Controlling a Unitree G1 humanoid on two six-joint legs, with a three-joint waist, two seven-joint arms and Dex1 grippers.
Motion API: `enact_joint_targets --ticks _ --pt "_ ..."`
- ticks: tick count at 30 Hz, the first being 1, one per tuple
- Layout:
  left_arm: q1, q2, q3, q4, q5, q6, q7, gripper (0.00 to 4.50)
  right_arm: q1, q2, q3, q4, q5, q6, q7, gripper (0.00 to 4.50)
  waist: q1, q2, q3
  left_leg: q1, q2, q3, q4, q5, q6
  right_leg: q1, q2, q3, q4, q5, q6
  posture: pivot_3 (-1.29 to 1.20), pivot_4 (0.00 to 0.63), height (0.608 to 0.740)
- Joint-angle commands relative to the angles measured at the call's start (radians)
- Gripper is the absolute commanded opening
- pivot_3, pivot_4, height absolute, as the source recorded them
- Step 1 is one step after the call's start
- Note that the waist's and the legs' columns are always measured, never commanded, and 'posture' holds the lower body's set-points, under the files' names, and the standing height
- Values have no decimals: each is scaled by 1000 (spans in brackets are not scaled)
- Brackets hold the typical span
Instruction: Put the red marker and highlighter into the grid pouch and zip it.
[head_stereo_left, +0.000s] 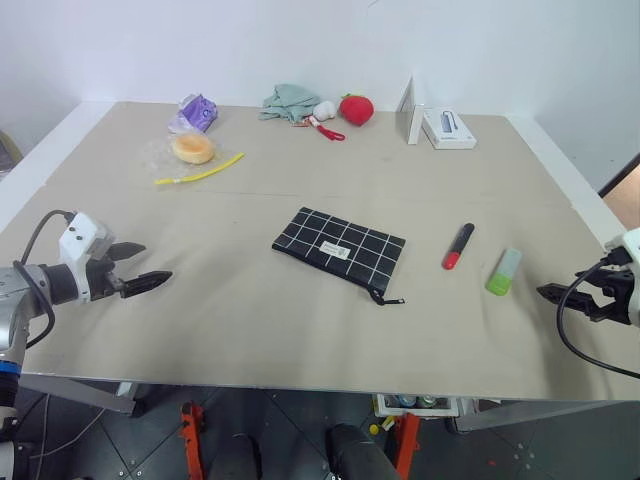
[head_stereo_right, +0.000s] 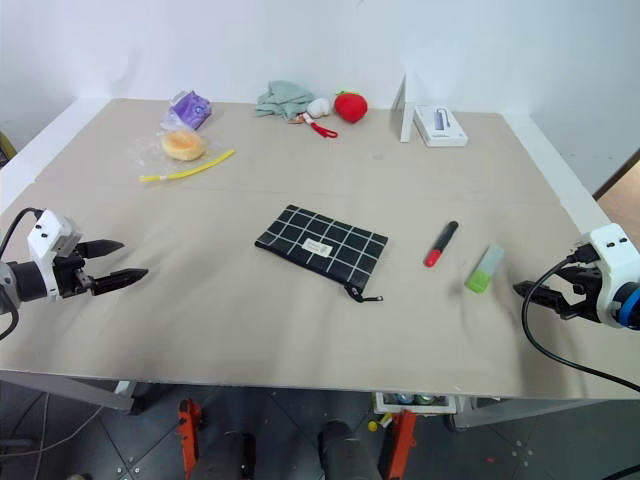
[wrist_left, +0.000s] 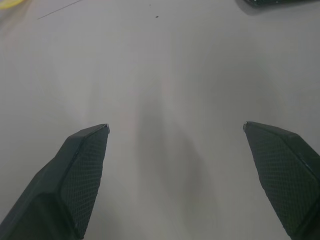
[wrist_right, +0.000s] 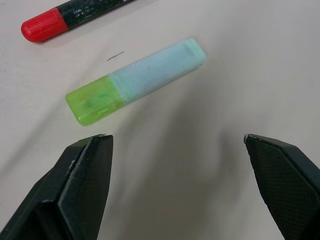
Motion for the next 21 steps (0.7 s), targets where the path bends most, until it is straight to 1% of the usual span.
enact_joint_targets --ticks 1,21 --pt "-13 13 19 0 -5 -3 -5 4443 -11 -12 -38 -23 10 -4 -3 4500 0 0 0 0 0 0 0 0 0 0 0 0 0 0 0 0 150 732" --pt "-19 13 18 3 3 23 -11 4443 -6 -11 -41 2 13 -24 -6 4500 0 0 0 0 0 0 0 0 0 0 0 0 0 0 0 0 150 732"
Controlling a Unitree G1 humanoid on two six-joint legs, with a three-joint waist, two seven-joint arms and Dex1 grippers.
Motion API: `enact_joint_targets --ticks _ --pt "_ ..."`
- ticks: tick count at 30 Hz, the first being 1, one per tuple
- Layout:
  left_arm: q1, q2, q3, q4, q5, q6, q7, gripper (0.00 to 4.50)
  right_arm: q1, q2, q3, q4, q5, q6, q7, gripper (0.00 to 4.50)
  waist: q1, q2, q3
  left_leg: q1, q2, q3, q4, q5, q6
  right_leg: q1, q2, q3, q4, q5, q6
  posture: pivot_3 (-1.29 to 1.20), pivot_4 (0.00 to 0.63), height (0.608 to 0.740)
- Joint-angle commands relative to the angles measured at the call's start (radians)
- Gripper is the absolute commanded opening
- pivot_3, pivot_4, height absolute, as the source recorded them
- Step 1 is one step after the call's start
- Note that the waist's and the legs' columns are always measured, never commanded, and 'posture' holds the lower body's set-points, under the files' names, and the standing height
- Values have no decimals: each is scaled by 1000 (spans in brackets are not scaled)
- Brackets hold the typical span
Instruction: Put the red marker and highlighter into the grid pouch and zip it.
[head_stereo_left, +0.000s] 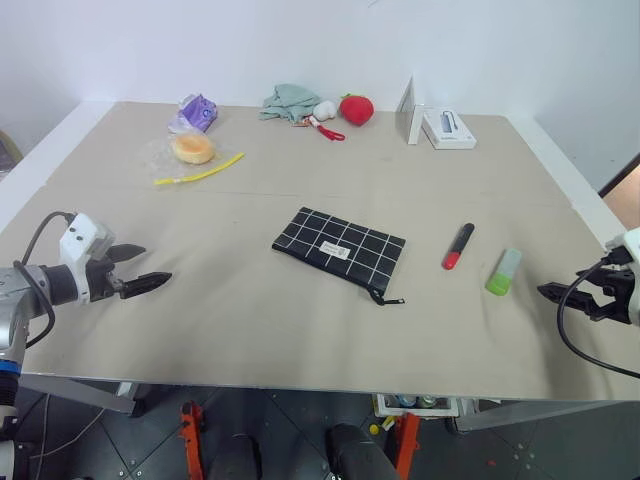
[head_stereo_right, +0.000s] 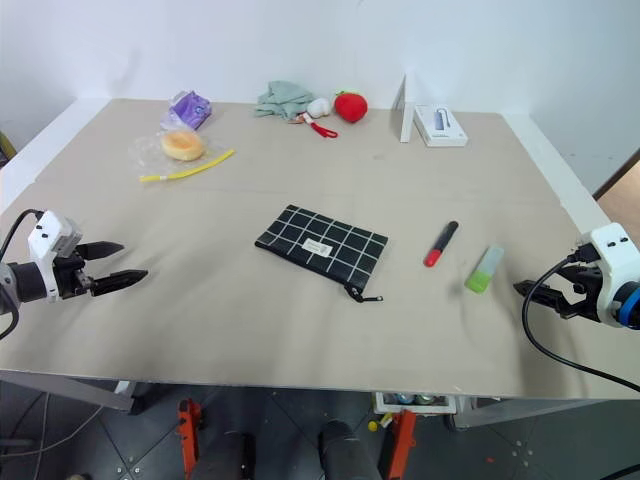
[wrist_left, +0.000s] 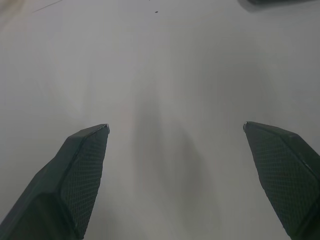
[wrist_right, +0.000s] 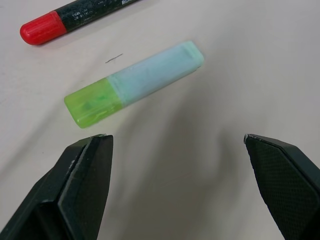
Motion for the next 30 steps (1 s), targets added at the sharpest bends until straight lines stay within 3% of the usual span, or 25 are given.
enact_joint_targets --ticks 1,8,13,15,19,25,30 --pt "-14 13 18 -5 -4 2 1 4443 -7 -11 -40 0 6 -16 1 4500 0 0 0 0 0 0 0 0 0 0 0 0 0 0 0 0 150 732" --pt "-15 -6 22 -12 -17 4 4 4443 -17 18 -77 -44 45 -84 23 4500 0 0 0 0 0 0 0 0 0 0 0 0 0 0 0 0 150 732" --pt "-64 -110 81 -124 -149 39 32 4443 63 96 -82 -378 183 -42 90 4500 2 1 -1 -1 0 -2 1 0 0 1 0 -1 1 0 1 0 150 732" --pt "-66 -167 61 -203 -185 55 46 4443 61 159 -4 -539 200 4 26 4500 3 1 -1 -1 0 -4 3 0 0 1 1 -2 2 0 2 0 150 732" --pt "-70 -267 1 -309 -205 64 86 4443 2 289 175 -676 109 33 -134 4500 2 1 -1 -1 -1 -6 4 0 0 2 1 -2 3 1 2 0 150 732" --pt "-83 -344 -62 -390 -223 95 110 4443 -100 436 377 -712 -7 68 -281 4500 2 2 -1 -1 -2 -7 5 1 -1 2 1 -2 5 1 1 0 150 732" --pt "-75 -361 -91 -446 -241 130 115 4443 -145 481 517 -689 -142 95 -358 4500 3 1 -1 -2 -2 -9 4 1 -1 2 1 -4 5 1 0 0 150 732"
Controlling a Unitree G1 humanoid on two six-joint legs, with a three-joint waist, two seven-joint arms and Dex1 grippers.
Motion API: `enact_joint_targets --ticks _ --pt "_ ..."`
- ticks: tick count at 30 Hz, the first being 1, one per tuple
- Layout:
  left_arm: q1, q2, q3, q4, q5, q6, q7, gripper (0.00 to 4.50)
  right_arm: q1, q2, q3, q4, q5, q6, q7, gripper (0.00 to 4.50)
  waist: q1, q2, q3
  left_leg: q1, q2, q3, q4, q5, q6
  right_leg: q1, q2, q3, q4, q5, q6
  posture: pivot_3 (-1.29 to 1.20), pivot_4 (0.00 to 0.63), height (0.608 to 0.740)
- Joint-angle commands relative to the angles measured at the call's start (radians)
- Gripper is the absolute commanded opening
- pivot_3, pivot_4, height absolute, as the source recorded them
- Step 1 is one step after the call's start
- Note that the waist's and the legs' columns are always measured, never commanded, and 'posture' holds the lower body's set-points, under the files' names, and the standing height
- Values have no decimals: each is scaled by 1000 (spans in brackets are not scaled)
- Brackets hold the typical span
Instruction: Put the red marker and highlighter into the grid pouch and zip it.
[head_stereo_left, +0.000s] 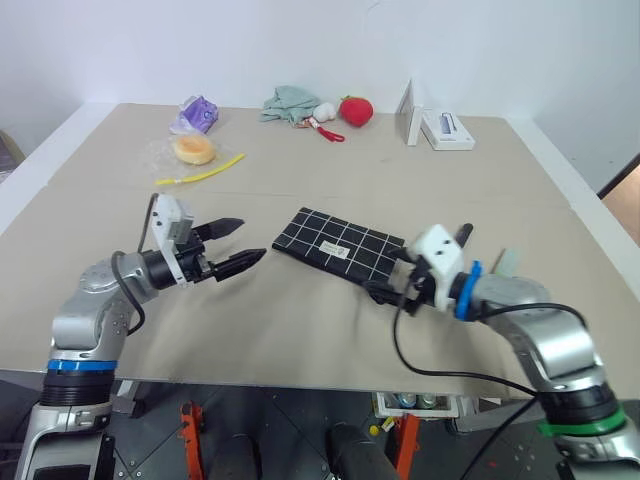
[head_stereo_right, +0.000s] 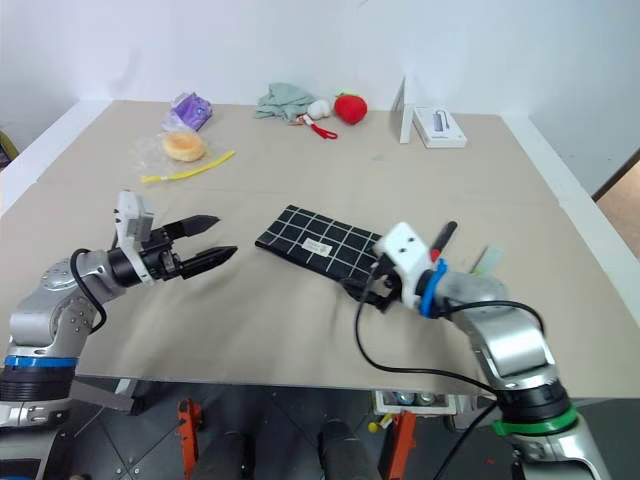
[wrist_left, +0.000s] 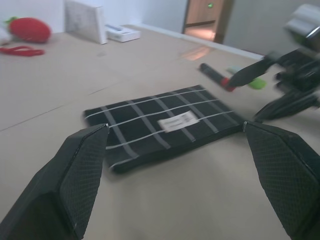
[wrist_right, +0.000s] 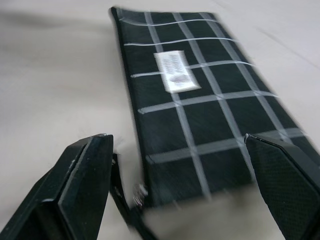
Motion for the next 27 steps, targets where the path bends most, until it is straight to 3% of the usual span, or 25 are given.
enact_joint_targets --ticks 1,4,14,23,27 --pt "-4 12 -3 -67 -27 22 -5 4443 -34 7 52 -4 -86 20 -50 4500 0 0 0 0 0 0 0 0 0 0 0 0 0 0 0 0 150 732" --pt "4 19 -10 -81 -26 31 -17 4443 -48 12 103 2 -149 49 -82 4500 0 0 0 -1 0 0 0 0 0 0 0 0 0 0 -1 0 150 732" --pt "-9 50 -3 -71 -20 33 -21 4500 -56 -10 107 36 -241 -17 -66 19 0 0 0 0 0 -1 0 0 0 0 0 -2 0 -1 0 0 150 732" --pt "-28 63 23 -47 -34 38 -17 4500 -39 -51 112 107 -257 -392 72 19 0 0 0 0 0 -2 -1 0 0 0 0 -2 0 -1 0 0 150 732" --pt "-23 76 34 -53 -39 48 -18 4500 -46 -109 135 211 -296 -697 181 19 0 0 0 0 0 -2 -1 0 0 0 0 -2 0 -2 0 0 150 732"
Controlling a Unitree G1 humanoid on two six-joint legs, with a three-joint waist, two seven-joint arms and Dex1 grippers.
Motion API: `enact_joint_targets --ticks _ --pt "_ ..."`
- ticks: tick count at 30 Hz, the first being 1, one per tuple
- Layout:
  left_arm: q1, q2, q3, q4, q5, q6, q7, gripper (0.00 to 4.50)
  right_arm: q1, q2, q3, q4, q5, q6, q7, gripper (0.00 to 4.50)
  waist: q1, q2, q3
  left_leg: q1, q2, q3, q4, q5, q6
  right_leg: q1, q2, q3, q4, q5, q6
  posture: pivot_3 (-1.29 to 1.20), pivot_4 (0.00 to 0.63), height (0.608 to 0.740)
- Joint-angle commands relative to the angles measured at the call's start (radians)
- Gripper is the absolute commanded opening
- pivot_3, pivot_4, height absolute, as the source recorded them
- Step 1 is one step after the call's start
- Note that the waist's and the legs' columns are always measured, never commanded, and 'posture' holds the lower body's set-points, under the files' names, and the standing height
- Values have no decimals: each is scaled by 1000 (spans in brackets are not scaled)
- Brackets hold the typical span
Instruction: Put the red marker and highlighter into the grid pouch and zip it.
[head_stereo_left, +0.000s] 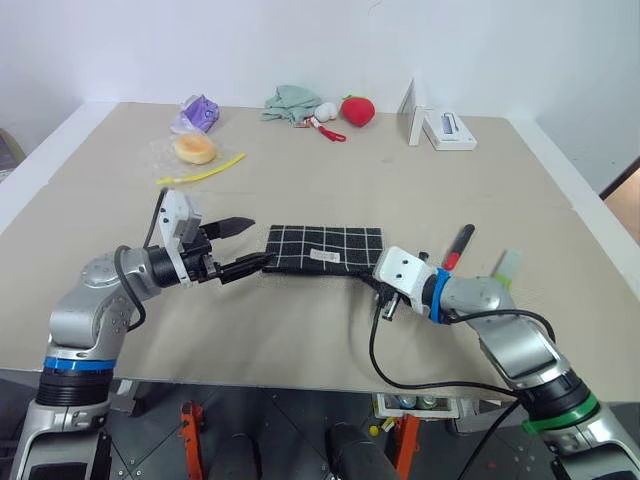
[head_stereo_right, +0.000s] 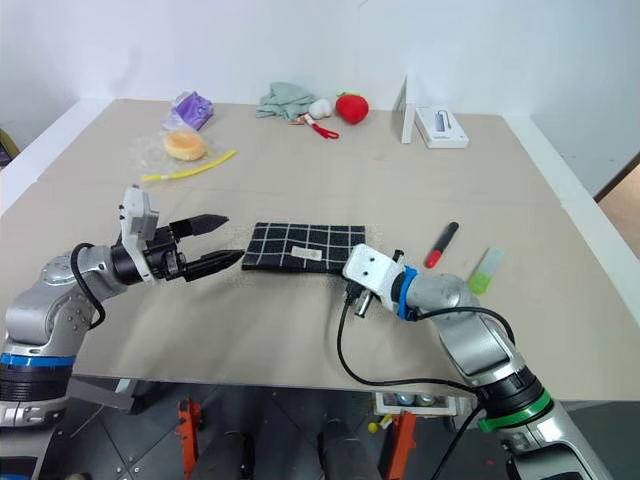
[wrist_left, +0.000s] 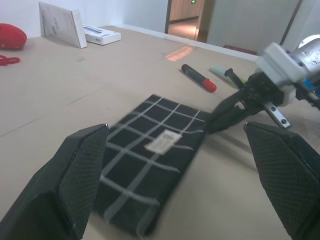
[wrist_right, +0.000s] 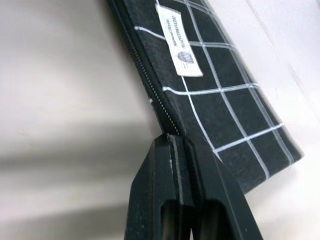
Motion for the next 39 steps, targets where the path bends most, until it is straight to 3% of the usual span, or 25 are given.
enact_joint_targets --ticks 1,6,11,15,16,19,21,22,25,28,35,39 --pt "-6 28 36 -14 -21 5 -3 4500 -14 -46 -1 64 -29 -233 85 19 0 0 0 0 0 0 0 0 0 0 0 0 0 0 0 0 150 732" --pt "14 38 41 -29 -26 16 5 4500 -16 -34 5 136 -60 -338 123 19 0 0 0 1 0 0 0 0 0 0 0 0 0 0 0 0 150 732" --pt "24 42 46 -38 -29 23 6 4500 -18 6 -34 145 -22 -295 129 19 0 0 0 1 0 0 0 0 0 0 0 0 0 0 -1 0 150 732" --pt "28 48 52 -39 -36 29 0 4500 -4 -2 -70 114 57 -239 189 1531 0 0 0 0 0 0 0 0 0 0 0 0 0 0 -1 0 150 732" --pt "28 49 53 -38 -38 30 -1 4500 0 -7 -81 104 78 -229 204 2238 0 0 0 0 0 0 0 0 0 0 0 0 0 0 -1 0 150 732" --pt "28 58 52 -33 -41 33 -9 4500 8 -33 -134 65 161 -172 258 3702 0 0 0 0 0 -1 0 0 0 0 0 0 0 0 -1 0 150 732" --pt "29 65 50 -26 -39 29 -18 4500 14 -53 -176 30 230 -93 289 4453 0 0 0 0 0 -1 0 0 0 0 0 -1 0 0 -1 0 150 732" --pt "30 73 46 -20 -29 15 -26 4500 4 -46 -210 1 296 -25 286 4453 0 0 0 0 0 -1 0 0 0 0 0 -1 0 0 -1 0 150 732" --pt "35 105 34 2 34 -83 -66 4500 -81 95 -281 -28 424 218 101 4453 -7 -1 1 1 1 -1 0 0 0 0 1 -1 1 0 -2 0 150 732" --pt "42 126 13 43 110 -198 -97 4500 -91 183 -265 -50 426 382 -18 3425 -10 -1 0 2 1 -4 0 1 0 0 3 -1 3 2 -4 0 150 732" --pt "48 133 -45 195 313 -646 -161 4500 -30 311 -172 -57 368 601 -208 45 0 -1 0 -1 0 -8 -2 1 0 -2 2 -6 5 -2 -10 0 150 732" --pt "73 153 -117 292 443 -1022 -213 4500 -2 307 -125 34 267 629 -295 45 1 -1 0 -4 -1 -7 -2 1 0 -4 -1 -7 5 -2 -12 0 150 732"
